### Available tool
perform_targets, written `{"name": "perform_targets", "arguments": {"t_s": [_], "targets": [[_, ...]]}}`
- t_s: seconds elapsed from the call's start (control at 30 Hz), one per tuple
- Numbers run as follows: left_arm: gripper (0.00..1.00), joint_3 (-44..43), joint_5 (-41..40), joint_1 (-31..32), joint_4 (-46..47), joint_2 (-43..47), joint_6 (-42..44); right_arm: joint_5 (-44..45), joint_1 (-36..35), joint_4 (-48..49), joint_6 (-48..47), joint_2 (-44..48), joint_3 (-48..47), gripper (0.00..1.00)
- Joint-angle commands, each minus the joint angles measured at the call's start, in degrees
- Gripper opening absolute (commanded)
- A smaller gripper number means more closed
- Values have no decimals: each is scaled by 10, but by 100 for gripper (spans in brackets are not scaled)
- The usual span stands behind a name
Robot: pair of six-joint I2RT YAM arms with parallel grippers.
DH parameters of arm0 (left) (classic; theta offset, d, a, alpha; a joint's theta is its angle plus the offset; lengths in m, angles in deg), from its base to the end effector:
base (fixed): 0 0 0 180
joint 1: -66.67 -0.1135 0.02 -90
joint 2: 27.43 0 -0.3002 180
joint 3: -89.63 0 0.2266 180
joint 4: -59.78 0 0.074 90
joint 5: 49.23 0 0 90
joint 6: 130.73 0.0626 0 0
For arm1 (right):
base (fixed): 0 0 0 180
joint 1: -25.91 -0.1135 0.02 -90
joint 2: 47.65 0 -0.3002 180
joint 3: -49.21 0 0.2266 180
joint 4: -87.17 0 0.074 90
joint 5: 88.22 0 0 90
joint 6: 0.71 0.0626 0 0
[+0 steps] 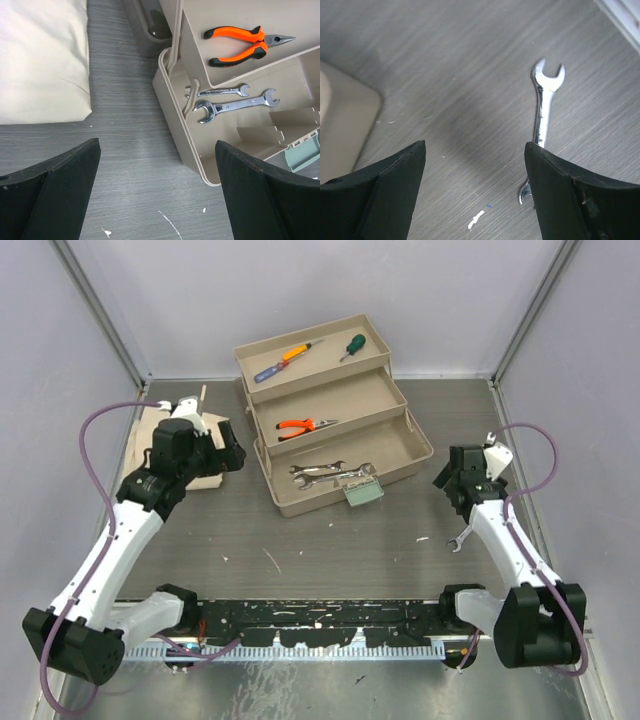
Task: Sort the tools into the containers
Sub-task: Move the wrench to the center of the board.
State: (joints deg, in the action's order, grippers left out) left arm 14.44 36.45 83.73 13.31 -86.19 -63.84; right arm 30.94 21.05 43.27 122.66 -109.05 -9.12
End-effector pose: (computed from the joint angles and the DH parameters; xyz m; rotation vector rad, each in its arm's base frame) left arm 0.1923 -0.0541 0.3660 -0.1573 2.1062 -0.3435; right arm 0.1923 -0.0143 0.2709 0.7828 2.1381 -0.2643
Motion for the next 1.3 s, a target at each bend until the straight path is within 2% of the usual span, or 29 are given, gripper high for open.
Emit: {"name": "perform_targets", "arguments": {"t_s": [0.0, 0.2, 0.47, 0.83, 0.9, 1.13, 1.27], "targets": [[98, -19, 44, -3, 40, -16, -1, -63, 61, 42, 54, -37, 11, 84], [98, -26, 77, -3, 49, -33, -3, -91, 120, 74, 67, -99, 18, 83], [98, -23, 102, -3, 52, -47, -3, -149, 202, 115, 61, -120, 60, 78], [98, -26, 115, -3, 59, -59, -13, -191, 242, 137, 80, -139, 91, 74], [98, -26, 116, -4, 60, -61, -15, -199, 243, 149, 86, -140, 99, 71], [98, -18, 110, -4, 64, -60, -15, -222, 243, 167, 81, -151, 122, 52], [98, -5, 102, -3, 69, -54, -18, -246, 243, 169, 71, -164, 128, 47]]}}
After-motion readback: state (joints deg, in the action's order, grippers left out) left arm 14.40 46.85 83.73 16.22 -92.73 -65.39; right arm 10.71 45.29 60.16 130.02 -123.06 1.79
